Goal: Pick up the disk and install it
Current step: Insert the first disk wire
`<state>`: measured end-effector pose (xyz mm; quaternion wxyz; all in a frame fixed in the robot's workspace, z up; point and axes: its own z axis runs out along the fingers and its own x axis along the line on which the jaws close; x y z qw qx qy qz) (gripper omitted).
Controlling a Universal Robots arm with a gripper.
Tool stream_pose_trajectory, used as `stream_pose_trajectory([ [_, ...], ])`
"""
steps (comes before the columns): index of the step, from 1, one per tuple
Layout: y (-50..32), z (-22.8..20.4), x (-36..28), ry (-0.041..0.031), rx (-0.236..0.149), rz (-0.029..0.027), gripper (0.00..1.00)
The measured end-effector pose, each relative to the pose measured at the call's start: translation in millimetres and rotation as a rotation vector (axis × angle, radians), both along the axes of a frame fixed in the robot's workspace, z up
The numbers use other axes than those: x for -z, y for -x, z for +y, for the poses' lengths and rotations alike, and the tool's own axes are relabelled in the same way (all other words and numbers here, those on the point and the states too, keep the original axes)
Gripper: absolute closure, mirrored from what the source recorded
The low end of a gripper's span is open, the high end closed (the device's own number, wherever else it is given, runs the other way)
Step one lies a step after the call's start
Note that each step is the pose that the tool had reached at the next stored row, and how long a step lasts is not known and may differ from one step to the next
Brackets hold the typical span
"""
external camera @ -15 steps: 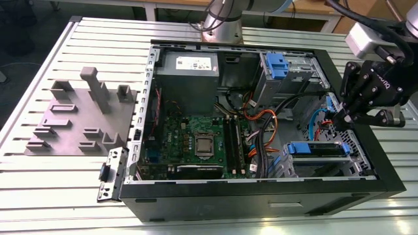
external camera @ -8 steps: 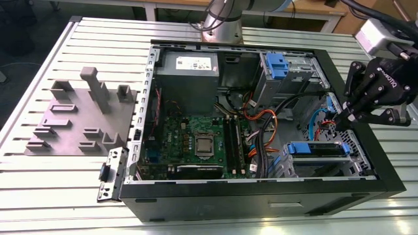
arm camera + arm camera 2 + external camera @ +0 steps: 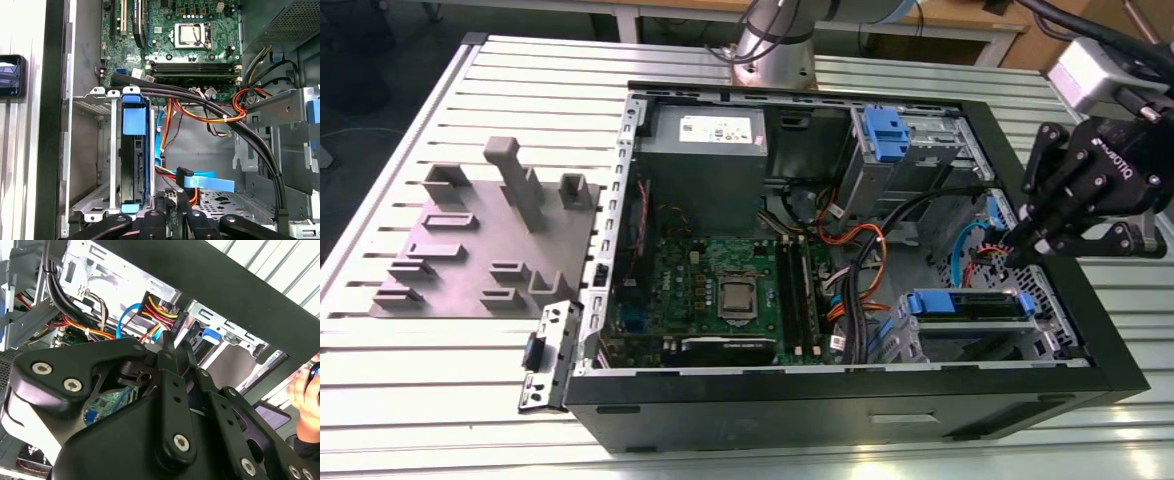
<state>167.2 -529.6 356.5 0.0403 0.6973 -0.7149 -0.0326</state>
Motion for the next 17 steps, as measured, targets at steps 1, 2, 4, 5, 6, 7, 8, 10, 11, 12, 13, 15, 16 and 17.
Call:
stream_pose_trajectory([
  [1,-0.8,0.1,0.3,0.0010,0.000,0.0005,0.76],
  [2,-2.1,0.4,0.8,0.0017,0.000,0.0010,0.76],
  [4,-4.0,1.1,1.8,0.0023,0.000,0.0014,0.76],
  [5,-4.7,1.5,2.5,0.0025,0.000,0.0015,0.76],
  [6,-5.1,1.8,3.2,0.0029,-0.001,0.0015,0.76],
  [7,-5.5,1.9,3.9,0.0036,-0.003,0.0015,0.76],
  [8,-5.7,1.9,4.7,0.0047,-0.006,0.0015,0.76],
  [10,-6.1,1.9,6.0,0.0094,-0.014,0.0015,0.76],
  [11,-6.1,1.9,6.6,0.0133,-0.017,0.0015,0.76],
  [12,-6.2,1.9,7.2,0.0185,-0.021,0.0015,0.76],
  [13,-6.3,1.9,7.9,0.0238,-0.024,0.0015,0.76],
  [15,-6.7,1.9,9.4,0.0318,-0.029,0.0015,0.76],
  [16,-7.0,2.0,10.3,0.0333,-0.031,0.0015,0.76],
  [17,-7.0,2.4,10.7,0.0335,-0.033,0.0015,0.76],
])
